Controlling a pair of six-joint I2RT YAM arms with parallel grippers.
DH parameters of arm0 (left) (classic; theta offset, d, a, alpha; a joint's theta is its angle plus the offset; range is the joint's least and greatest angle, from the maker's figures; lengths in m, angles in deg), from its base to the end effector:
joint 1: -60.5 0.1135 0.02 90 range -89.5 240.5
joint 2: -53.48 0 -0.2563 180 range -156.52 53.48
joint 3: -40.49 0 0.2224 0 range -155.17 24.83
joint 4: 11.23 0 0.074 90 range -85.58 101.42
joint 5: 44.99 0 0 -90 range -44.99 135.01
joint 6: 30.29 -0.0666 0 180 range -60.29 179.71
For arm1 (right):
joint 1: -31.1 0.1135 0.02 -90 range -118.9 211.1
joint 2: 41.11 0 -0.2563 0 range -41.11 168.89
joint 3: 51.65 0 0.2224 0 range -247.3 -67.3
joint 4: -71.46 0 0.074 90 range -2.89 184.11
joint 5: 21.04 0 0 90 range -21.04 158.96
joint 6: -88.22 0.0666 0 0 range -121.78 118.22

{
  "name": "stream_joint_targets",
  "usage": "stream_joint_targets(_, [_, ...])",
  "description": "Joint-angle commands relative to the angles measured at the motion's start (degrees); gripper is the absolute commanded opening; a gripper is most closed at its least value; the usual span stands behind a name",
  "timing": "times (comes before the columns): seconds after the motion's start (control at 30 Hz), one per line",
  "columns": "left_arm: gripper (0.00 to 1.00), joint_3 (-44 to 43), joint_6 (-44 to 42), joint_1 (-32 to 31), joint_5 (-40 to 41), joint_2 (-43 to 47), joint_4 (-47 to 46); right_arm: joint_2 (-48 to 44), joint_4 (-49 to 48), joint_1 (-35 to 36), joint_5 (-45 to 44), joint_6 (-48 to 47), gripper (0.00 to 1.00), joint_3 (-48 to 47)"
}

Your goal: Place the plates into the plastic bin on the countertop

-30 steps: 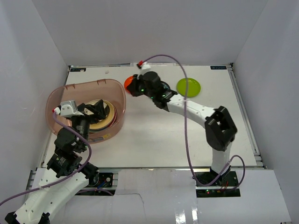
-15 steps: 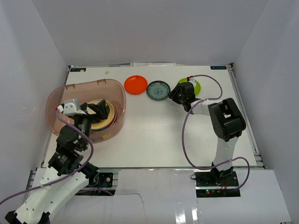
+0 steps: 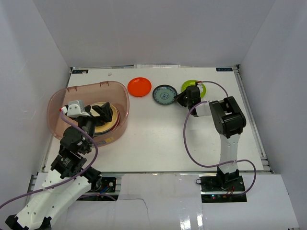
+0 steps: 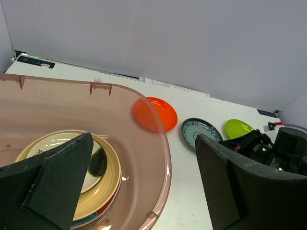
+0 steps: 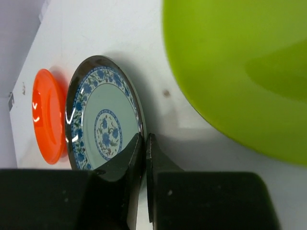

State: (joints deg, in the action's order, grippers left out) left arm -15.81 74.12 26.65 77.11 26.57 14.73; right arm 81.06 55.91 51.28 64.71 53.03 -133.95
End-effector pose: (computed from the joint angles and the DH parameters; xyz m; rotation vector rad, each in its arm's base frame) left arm 0.1156 -0.0349 0.3464 -0.1929 1.5130 -0.2502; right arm 0.4289 0.1524 0.1301 0.6657 1.9681 0.7549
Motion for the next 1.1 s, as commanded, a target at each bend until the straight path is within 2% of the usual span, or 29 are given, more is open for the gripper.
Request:
stream_joint_targets(0.0, [0.98, 0.0, -0.4, 0.4, -0.7, 0.0, 0.1, -8.7, -5.1, -0.6, -3.7, -0.3, 0.08, 6.7])
stream_joint_targets(0.1, [0.98, 0.0, -0.2, 0.4, -1.1, 0.5, 0.1, -18.3, -8.2, -0.6, -4.4, -3.9, 0.08, 14.4])
stream_joint_targets(0.17, [0.98, 0.0, -0.2, 0.4, -1.2, 0.5, 0.0, -24.2, -10.3, -0.3, 0.2, -5.3, 0.08, 18.0])
stream_joint_targets(0.23, [0.98, -0.1, -0.2, 0.6, -0.8, 0.7, 0.2, -28.2, -10.1, 1.1, 6.8, -7.5, 0.08, 18.0])
stream_joint_targets(0.37, [0.98, -0.1, -0.1, 0.8, -0.1, 1.8, 0.2, -30.9, -4.4, 6.7, 10.2, -13.7, 0.08, 11.8])
stream_joint_targets(0.43, [0.98, 0.2, -0.4, 0.9, 0.9, 2.0, 0.1, -29.3, 0.7, 11.3, 10.1, -17.9, 0.08, 4.9])
stream_joint_targets(0.6, [0.98, 0.8, -1.2, 1.2, 0.4, 4.2, -1.2, -20.6, 5.7, 19.6, 11.2, -21.1, 0.08, -9.7])
stream_joint_targets(0.8, [0.98, 1.8, -2.8, 1.6, -0.1, 6.3, -2.4, -8.2, 10.7, 26.8, 11.6, -23.2, 0.08, -24.5])
stream_joint_targets(1.07, [0.98, 1.8, -3.6, 2.0, 0.0, 6.5, -2.7, 7.2, 24.5, 34.8, 8.2, -30.9, 0.09, -48.9])
